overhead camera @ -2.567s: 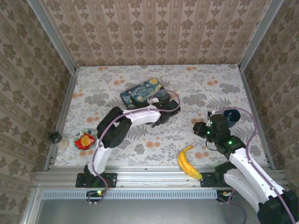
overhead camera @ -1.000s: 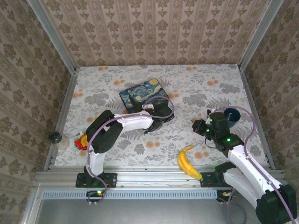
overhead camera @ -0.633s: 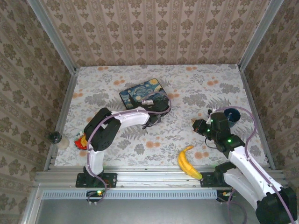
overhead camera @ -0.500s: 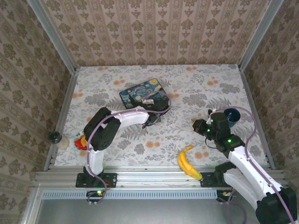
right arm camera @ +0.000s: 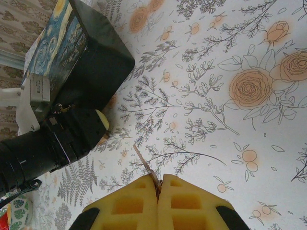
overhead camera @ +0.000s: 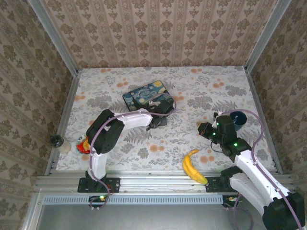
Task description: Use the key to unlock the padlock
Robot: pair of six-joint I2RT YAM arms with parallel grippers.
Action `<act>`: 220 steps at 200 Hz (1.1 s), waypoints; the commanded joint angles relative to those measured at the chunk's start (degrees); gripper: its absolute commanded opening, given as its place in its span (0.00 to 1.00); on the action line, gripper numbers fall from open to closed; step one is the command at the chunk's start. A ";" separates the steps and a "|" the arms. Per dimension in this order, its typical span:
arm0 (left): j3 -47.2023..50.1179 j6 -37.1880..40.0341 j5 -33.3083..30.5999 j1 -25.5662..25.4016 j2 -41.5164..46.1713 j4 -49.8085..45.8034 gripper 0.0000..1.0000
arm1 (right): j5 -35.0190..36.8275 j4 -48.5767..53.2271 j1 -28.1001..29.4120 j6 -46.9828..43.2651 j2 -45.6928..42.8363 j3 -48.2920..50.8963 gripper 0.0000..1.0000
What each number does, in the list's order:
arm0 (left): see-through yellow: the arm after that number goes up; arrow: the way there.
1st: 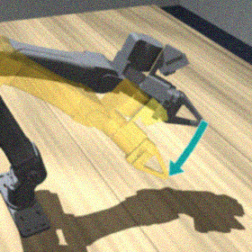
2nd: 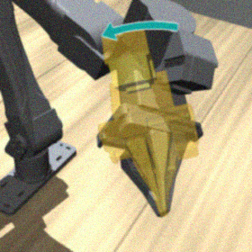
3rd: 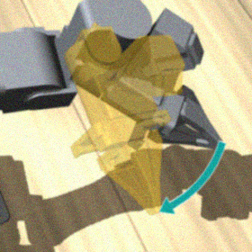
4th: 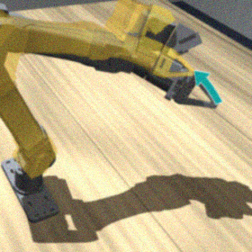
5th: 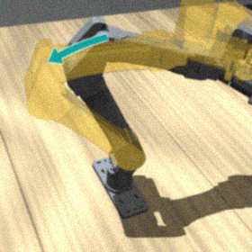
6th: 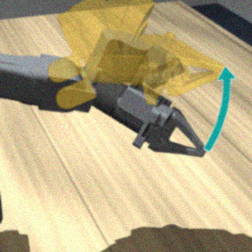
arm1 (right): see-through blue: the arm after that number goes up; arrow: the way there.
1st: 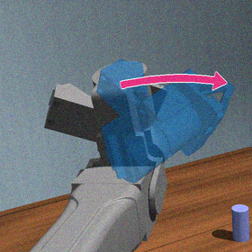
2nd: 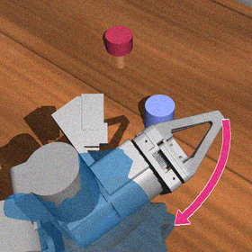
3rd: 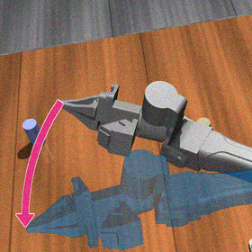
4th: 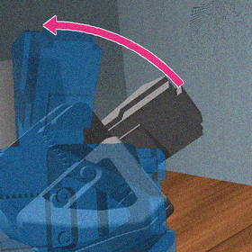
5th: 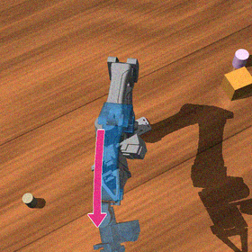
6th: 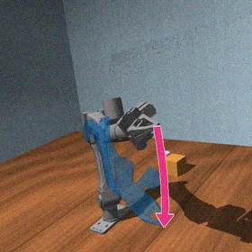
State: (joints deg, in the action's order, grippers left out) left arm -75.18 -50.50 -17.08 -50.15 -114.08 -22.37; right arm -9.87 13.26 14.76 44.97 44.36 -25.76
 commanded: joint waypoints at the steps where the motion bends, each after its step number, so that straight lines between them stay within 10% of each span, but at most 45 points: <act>1: -0.94 -0.53 -0.65 0.42 -1.08 -1.97 0.44 | 0.40 -0.11 -0.35 0.29 -0.01 0.75 0.00; 160: -5.15 -7.90 -5.15 -1.16 -4.15 -10.24 0.43 | 0.28 -0.85 -0.36 0.35 0.20 1.32 0.00; 220: -5.37 -8.96 -4.91 -2.23 -5.01 -9.47 0.28 | 0.11 -1.13 -0.52 0.36 0.43 1.50 0.00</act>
State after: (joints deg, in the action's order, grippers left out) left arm -79.59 -58.37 -22.28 -51.77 -117.40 -29.80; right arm -9.87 12.99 14.61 44.97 44.73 -25.19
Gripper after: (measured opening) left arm 0.305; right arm 0.062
